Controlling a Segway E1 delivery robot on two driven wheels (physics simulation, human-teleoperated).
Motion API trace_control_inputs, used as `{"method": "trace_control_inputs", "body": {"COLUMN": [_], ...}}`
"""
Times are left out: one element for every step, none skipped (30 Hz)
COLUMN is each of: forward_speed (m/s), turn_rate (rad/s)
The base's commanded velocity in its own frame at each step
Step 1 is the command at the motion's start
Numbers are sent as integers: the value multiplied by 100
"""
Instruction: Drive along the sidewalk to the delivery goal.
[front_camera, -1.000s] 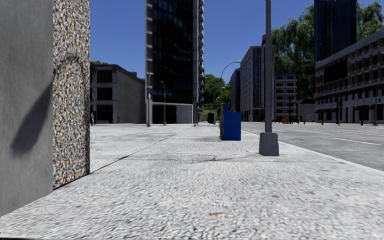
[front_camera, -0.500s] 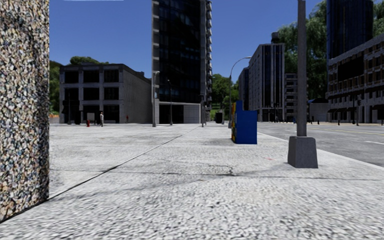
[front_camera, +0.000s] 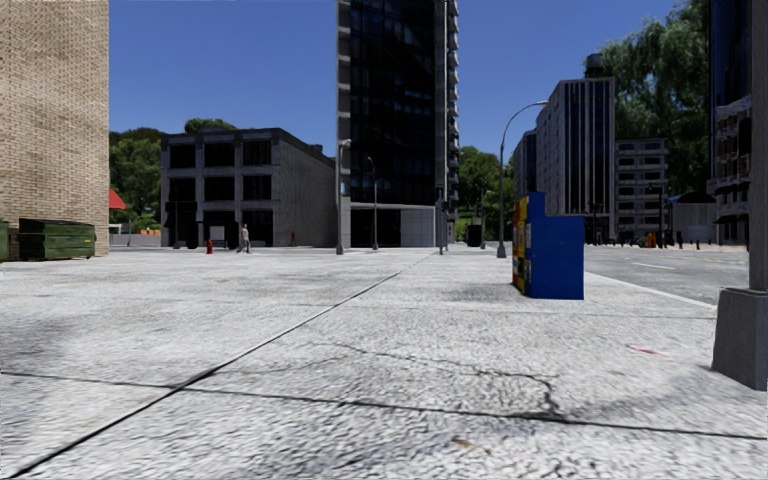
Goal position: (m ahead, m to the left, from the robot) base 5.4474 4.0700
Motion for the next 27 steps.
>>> {"method": "trace_control_inputs", "body": {"forward_speed": [200,200,200,200,200,200,200,200,200,200,200,200,200,200,200,200,200,200,200,200,200,200,200,200,200,200,200], "turn_rate": [35,35,35,35,35,35,35,35,35,35,35,35,35,35,35,35,35,35,37,37,43,52,53,55,55,55,56]}}
